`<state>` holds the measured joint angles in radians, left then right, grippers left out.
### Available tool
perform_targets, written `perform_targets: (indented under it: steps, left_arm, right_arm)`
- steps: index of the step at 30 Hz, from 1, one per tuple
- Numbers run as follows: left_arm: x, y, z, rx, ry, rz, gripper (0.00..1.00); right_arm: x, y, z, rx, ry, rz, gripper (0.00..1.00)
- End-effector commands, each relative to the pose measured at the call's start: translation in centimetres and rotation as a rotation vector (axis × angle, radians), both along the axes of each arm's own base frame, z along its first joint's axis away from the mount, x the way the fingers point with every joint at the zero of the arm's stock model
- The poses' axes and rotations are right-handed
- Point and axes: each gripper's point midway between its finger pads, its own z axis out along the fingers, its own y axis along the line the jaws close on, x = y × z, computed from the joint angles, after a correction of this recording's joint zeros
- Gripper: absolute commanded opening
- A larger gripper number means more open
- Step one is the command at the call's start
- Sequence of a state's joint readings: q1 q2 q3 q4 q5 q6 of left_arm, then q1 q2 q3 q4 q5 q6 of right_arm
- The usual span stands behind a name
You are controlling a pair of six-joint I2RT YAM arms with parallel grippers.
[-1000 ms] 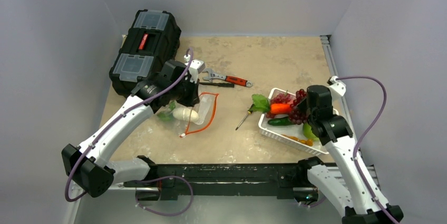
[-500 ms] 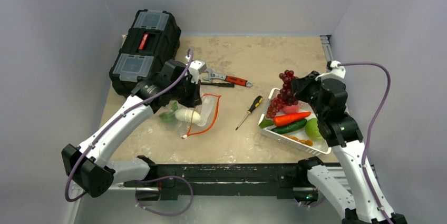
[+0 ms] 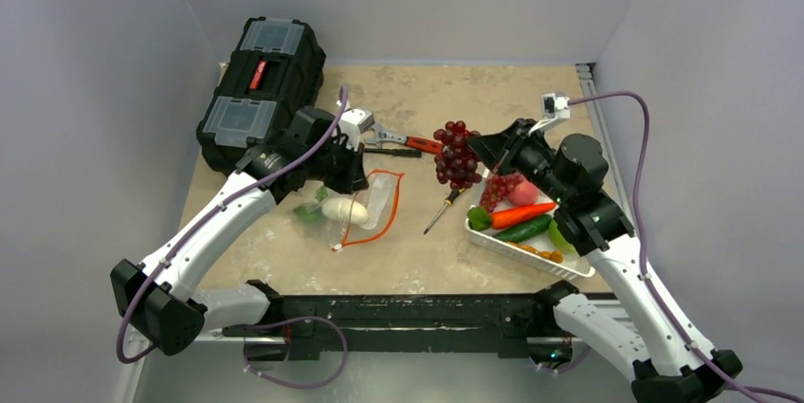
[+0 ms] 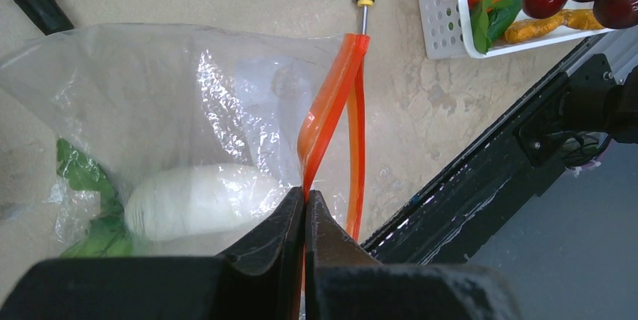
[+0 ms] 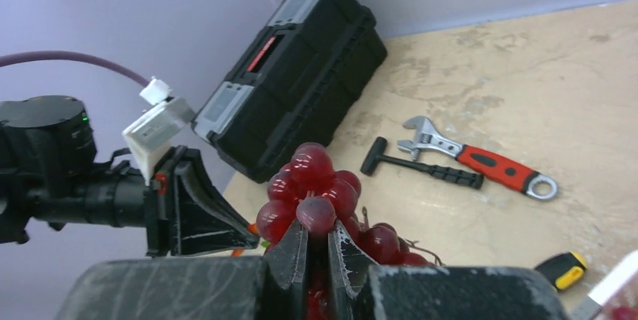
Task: Place the food in the zip-top bag and seal the zipper
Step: Place the fake fruit in the zipper food storage bag.
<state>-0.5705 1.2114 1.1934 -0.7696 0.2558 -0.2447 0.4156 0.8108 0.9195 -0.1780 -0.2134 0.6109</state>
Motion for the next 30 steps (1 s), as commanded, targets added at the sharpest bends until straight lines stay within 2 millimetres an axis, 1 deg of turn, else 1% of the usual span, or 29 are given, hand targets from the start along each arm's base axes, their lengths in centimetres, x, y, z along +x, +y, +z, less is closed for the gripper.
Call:
perform_targets:
  steps: [1, 3, 5, 8, 10, 16, 19, 24, 27, 30]
  left_arm:
    - [0.5, -0.8, 2.6, -0.073, -0.066, -0.007, 0.0]
    - [0.2, -1.2, 2.7, -0.095, -0.056, -0.028, 0.0]
    - [-0.1, -1.5, 3.3, -0.13, -0.04, -0.055, 0.0]
    - [-1.1, -2.6, 4.8, -0.219, 0.007, -0.12, 0.0]
    - [-1.5, -3.3, 6.0, -0.268, 0.041, -0.118, 0.0]
    - [-2.6, -4.3, 9.3, -0.39, 0.123, -0.095, 0.0]
    - [-3.0, -4.8, 10.8, -0.44, 0.142, -0.105, 0.0]
    - [-3.6, -5.5, 11.9, -0.512, 0.2, -0.112, 0.0]
    - [-3.9, -6.0, 11.8, -0.555, 0.247, -0.111, 0.0]
    - [-3.9, -6.2, 11.3, -0.579, 0.273, -0.097, 0.0]
  right_arm:
    - [-1.7, 2.4, 4.3, 0.088, -0.145, 0.151, 0.0]
    - [-3.1, 4.1, 5.4, 0.134, -0.191, 0.243, 0.0]
    - [-4.2, 5.5, 6.1, 0.16, -0.224, 0.299, 0.0]
    - [-5.2, 7.2, 6.9, 0.178, -0.244, 0.353, 0.0]
    - [-5.7, 8.3, 7.3, 0.198, -0.246, 0.385, 0.0]
    - [-7.2, 9.9, 9.1, 0.267, -0.285, 0.447, 0.0]
    - [-7.8, 10.5, 9.3, 0.288, -0.308, 0.471, 0.0]
    - [-7.8, 10.8, 7.4, 0.266, -0.373, 0.468, 0.0]
    - [-8.2, 10.8, 5.8, 0.25, -0.415, 0.487, 0.0]
    - [-8.6, 10.6, 3.7, 0.221, -0.454, 0.496, 0.0]
